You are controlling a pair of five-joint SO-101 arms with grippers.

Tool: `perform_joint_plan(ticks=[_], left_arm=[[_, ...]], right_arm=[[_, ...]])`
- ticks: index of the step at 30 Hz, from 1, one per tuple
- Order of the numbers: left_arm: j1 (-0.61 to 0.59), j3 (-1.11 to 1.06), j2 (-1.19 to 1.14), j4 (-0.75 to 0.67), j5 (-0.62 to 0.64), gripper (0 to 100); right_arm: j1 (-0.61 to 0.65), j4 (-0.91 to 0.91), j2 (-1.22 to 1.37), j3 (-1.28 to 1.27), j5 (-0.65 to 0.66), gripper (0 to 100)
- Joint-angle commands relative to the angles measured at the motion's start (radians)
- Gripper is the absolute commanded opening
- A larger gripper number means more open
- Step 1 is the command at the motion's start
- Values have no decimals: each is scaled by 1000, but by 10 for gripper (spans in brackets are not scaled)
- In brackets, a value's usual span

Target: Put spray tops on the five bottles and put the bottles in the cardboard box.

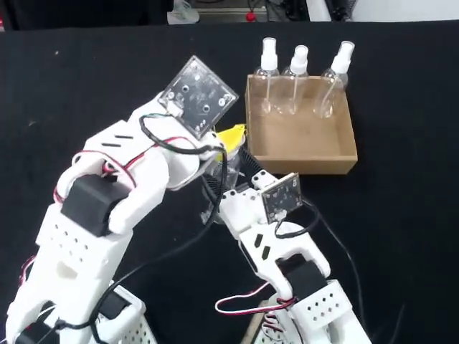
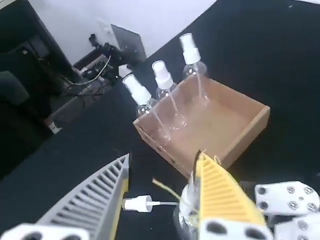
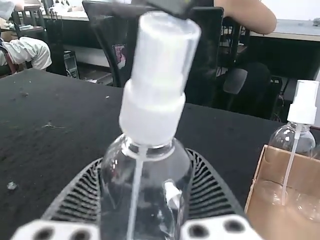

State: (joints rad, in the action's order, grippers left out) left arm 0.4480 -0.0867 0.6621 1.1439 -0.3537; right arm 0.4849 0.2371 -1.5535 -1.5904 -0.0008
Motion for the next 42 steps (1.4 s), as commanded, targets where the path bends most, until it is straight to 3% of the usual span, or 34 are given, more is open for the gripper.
perform_joint_plan(ticks=[1,18,23,29,35,42], left_arm=[[-38,42,-26,8,-12,210],[-110,124,103,86,-34,209],[-183,-2,146,64,-34,209],[-375,-449,158,-176,-34,209],[-389,-832,158,-551,-21,209],[-397,-1089,155,-878,215,209]], right_arm=[[-28,-21,-30,28,-3,11],[-29,-20,-27,27,-3,11],[-29,57,-31,39,-8,11],[-64,123,-31,90,-8,11],[-229,126,-31,93,-9,11],[-299,84,-22,139,-11,11]])
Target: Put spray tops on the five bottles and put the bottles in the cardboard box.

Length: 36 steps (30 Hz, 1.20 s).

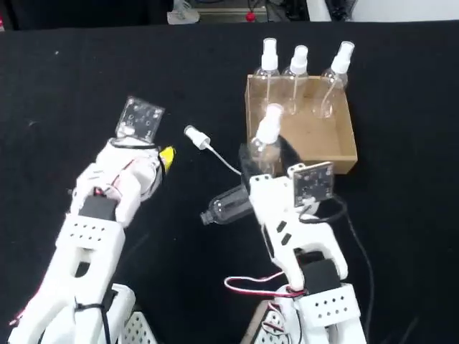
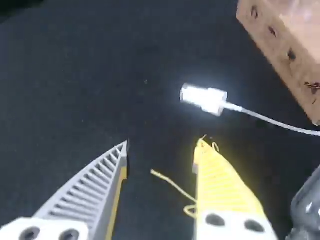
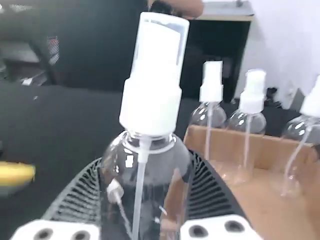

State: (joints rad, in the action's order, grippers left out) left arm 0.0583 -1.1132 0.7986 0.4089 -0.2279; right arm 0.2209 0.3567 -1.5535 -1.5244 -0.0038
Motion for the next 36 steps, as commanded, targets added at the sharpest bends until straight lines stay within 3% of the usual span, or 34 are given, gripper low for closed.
perform_joint_plan(ticks=[1,6,14,28,36], left_arm=[[-5,-96,21,-190,110,209],[1,-202,11,-365,158,209],[-7,-220,11,-394,241,209],[-5,-259,11,-396,235,209],[-2,-249,11,-397,235,209]], right_arm=[[-43,-63,-22,68,-8,11],[-84,-230,-19,10,-2,11],[-152,-370,8,21,0,11],[-153,-405,871,506,-5,11],[-152,-405,923,498,2,11]])
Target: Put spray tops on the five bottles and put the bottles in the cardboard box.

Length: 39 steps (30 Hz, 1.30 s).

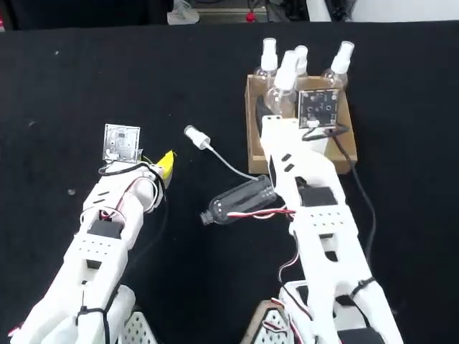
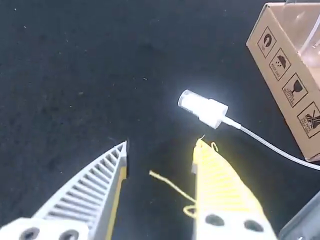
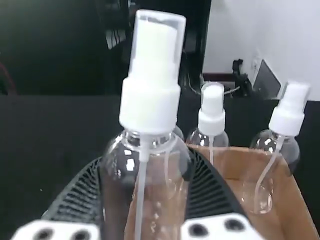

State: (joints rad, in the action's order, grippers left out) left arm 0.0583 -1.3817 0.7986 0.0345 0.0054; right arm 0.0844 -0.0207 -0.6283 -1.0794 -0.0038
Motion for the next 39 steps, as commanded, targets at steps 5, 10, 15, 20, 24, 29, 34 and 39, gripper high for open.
perform_joint_plan(ticks=[5,10,15,20,24,29,34,39], left_arm=[[1,19,11,-23,2,209],[1,18,11,-23,2,209],[1,16,11,-23,2,209],[1,13,11,-23,0,209],[1,13,11,-23,0,209],[1,13,11,-23,0,209],[1,15,11,-23,0,209],[-1,13,11,-23,0,209]], right_arm=[[-17,-172,13,-2,2,11],[-15,-505,38,-170,3,11],[-17,-675,97,-248,3,11],[-18,-680,245,-166,3,11],[-18,-697,352,-111,3,11],[-18,-876,456,-110,3,11],[-18,-985,582,-81,3,10],[-18,-1037,710,-16,3,10]])
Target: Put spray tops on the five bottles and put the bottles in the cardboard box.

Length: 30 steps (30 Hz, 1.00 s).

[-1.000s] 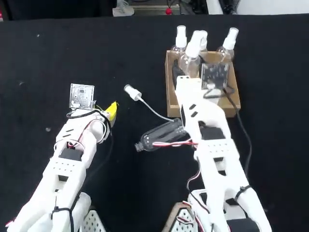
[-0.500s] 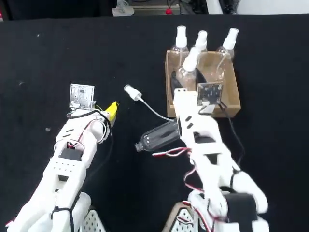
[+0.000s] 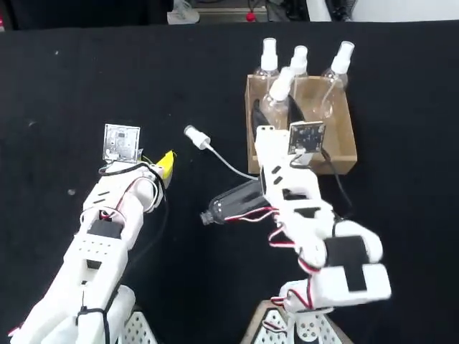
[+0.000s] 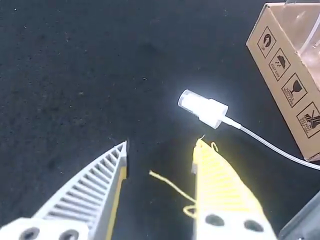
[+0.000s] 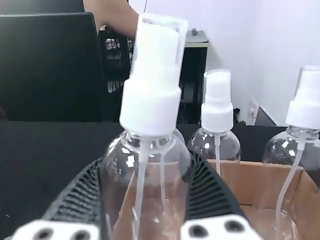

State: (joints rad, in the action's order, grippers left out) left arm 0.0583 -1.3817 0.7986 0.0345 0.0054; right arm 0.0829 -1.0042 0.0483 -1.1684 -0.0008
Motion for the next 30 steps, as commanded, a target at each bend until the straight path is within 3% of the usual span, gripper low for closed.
perform_joint_plan(ticks=[1,6,30], left_arm=[[-1,13,11,-23,0,209],[-2,12,11,-23,0,209],[-5,12,11,-23,0,209]], right_arm=[[-17,-71,54,82,0,10],[-17,-167,120,88,0,11],[-21,-180,234,93,0,11]])
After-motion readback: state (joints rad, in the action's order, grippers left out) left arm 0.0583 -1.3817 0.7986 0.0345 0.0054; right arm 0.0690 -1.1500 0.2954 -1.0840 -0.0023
